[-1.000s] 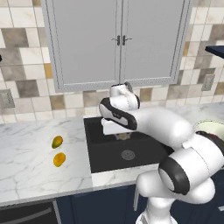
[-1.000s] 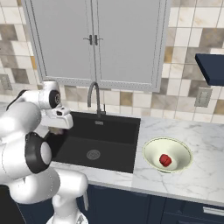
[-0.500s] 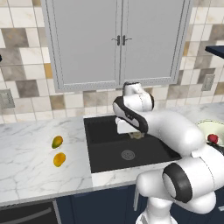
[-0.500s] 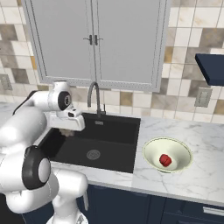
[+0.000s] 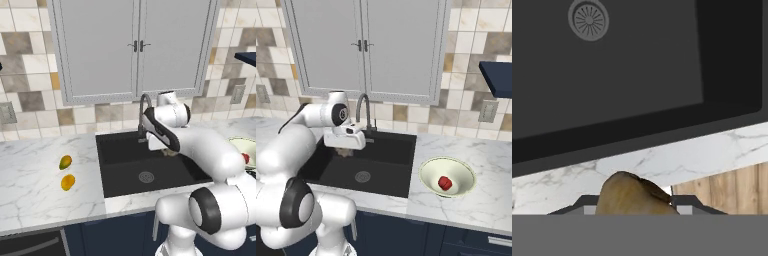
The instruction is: There is a mixed pile of frozen fruits and vegetables on the counter. Locate all the frozen vegetables and place the items in a bowl on the counter. Take all the frozen fruits and defrost them in a running sink.
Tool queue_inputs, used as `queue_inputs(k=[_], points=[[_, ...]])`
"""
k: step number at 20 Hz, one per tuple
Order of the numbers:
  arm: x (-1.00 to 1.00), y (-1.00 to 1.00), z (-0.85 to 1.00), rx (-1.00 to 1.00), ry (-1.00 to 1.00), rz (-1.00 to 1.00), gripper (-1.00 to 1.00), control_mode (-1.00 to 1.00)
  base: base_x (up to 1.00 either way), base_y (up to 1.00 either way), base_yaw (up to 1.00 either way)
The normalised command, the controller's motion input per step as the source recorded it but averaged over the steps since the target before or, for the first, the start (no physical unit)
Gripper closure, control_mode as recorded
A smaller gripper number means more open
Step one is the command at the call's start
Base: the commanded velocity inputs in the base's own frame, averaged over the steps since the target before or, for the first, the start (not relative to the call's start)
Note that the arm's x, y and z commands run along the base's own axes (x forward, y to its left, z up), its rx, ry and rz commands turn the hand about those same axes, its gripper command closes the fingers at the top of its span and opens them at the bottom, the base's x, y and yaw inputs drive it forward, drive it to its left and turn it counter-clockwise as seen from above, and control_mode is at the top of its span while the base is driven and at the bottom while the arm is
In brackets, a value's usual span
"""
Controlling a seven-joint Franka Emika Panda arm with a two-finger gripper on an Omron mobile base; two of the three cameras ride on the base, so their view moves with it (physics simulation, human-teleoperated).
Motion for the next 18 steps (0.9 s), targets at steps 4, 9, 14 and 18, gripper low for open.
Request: queue_inputs(k=[4,9,14,18], points=[[-0.1,-0.48,0.1,-0.02,0.0,0.0,1.0,-1.0,0.0,0.0,0.0],[-0.13,-0.49,0.11,-0.02,0.0,0.0,1.0,-1.0,0.0,0.0,0.0],[-0.12,-0.48,0.11,-0.02,0.0,0.0,1.0,-1.0,0.0,0.0,0.0],[-0.14,-0.48,0.11,-0.02,0.0,0.0,1.0,-1.0,0.0,0.0,0.0]])
